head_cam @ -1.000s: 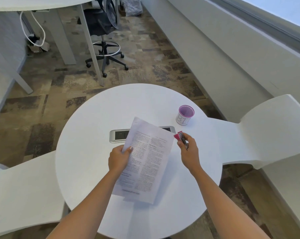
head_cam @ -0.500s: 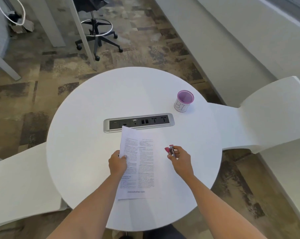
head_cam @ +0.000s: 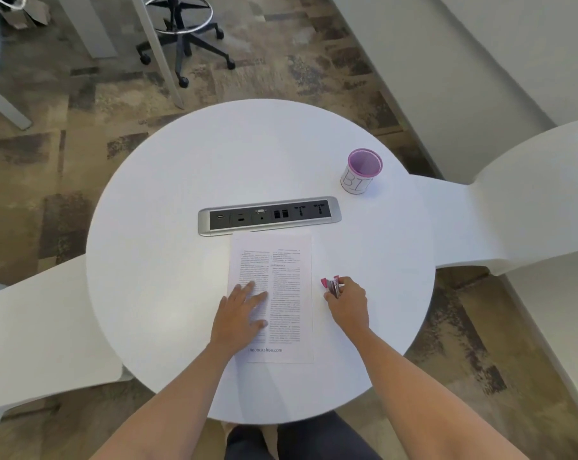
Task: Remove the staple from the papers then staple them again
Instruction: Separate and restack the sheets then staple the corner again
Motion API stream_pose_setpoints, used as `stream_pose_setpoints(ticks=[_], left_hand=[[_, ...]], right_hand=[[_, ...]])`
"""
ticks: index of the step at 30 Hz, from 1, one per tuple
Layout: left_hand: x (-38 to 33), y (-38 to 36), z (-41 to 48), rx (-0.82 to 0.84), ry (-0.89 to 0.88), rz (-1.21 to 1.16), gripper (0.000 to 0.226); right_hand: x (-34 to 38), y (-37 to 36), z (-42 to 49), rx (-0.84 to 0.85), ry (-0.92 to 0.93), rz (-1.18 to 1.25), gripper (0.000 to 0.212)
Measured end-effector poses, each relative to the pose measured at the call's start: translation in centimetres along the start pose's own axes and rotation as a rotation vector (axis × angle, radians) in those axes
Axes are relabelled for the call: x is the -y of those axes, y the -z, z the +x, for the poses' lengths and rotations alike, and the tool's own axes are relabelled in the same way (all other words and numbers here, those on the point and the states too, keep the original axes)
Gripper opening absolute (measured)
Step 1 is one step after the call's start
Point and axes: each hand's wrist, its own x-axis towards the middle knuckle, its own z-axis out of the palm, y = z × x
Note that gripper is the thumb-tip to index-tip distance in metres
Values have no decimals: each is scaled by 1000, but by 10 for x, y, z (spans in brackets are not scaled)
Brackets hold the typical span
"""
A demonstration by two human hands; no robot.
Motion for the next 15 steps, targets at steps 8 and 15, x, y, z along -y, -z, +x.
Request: stream_pose_setpoints(ticks=[8,15], left_hand=[[-7,3,0,95,39,90,70],[-10,5,-2,94,44,110,70]], right_hand=[[3,-11,1,-15,-58,-121,30],[5,-11,2,19,-77,-165,40]])
